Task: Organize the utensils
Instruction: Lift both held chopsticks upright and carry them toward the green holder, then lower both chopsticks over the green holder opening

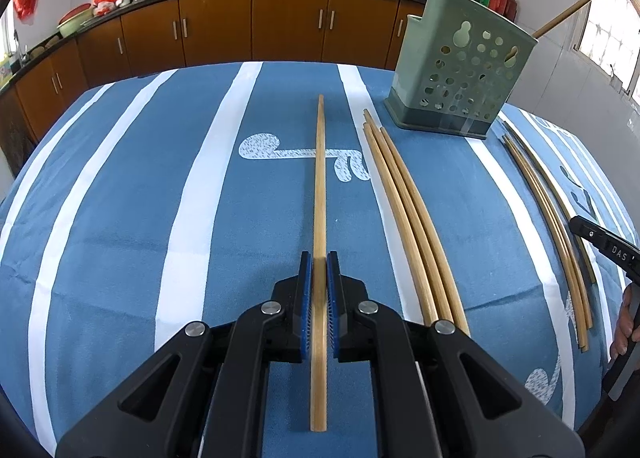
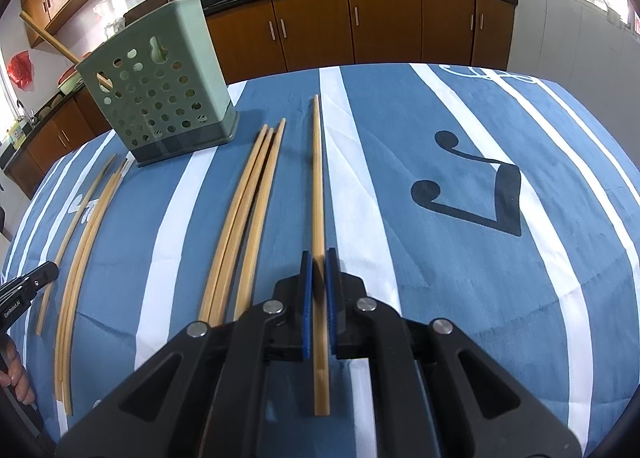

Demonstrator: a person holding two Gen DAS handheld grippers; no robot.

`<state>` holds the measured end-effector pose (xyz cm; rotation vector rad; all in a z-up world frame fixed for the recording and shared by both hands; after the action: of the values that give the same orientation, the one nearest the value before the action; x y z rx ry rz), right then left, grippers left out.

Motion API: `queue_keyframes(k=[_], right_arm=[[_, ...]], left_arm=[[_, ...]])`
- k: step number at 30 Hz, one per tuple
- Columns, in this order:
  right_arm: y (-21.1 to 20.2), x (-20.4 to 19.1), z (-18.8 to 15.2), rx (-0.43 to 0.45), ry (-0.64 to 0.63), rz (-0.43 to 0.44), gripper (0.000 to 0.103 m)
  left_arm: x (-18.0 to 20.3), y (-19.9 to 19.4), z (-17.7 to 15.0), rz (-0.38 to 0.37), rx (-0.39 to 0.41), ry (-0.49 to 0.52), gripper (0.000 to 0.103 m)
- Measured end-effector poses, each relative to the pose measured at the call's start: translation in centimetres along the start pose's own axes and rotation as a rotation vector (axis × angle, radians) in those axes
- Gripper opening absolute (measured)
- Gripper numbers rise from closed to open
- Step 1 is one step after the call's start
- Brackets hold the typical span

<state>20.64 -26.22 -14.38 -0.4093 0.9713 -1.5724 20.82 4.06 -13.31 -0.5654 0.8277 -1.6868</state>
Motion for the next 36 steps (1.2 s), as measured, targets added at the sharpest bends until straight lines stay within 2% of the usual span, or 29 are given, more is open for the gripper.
queue_keyframes(k=[3, 6, 21, 28, 36], right_arm=[[-0.2, 0.1, 0.1, 0.003, 0.003, 0.002, 0.007], [-1.6, 0.1, 0.5, 0.041, 0.009, 0.024, 0.007], [-8.7, -0.2, 3.6, 0.238, 0.05, 0.115, 0.007], [-12.6, -0.8, 6.2, 0.361, 0.076, 0.177, 0.007], [-15.3, -1.7, 8.4, 0.433, 0.059, 0.203, 0.007]], left_arm=[[0.2, 0.0, 0.1, 0.011, -0.006, 0.015, 0.007], [0.0, -0.4, 0.2, 0.0, -0.008, 0.003, 0.007], [-1.2, -6.6, 3.6, 0.007, 0.17, -0.046, 0.007], [-2.3, -10.3, 6.1, 0.008, 0.291, -0.095, 0.007], [-2.6, -12.1, 8.1, 0.023, 0.349, -0.093, 0.007]])
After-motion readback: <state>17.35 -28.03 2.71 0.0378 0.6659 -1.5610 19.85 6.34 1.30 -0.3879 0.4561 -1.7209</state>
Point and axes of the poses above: each gripper's, at about its wrist camera, not at the fingertips, and y roughly the way its jaws point, x to its right, z to its top, the point moved 5 cm from there along y, roughly the way its jaws point, and after that the axes turned 11 degrees about y, right-handed, at the moved point
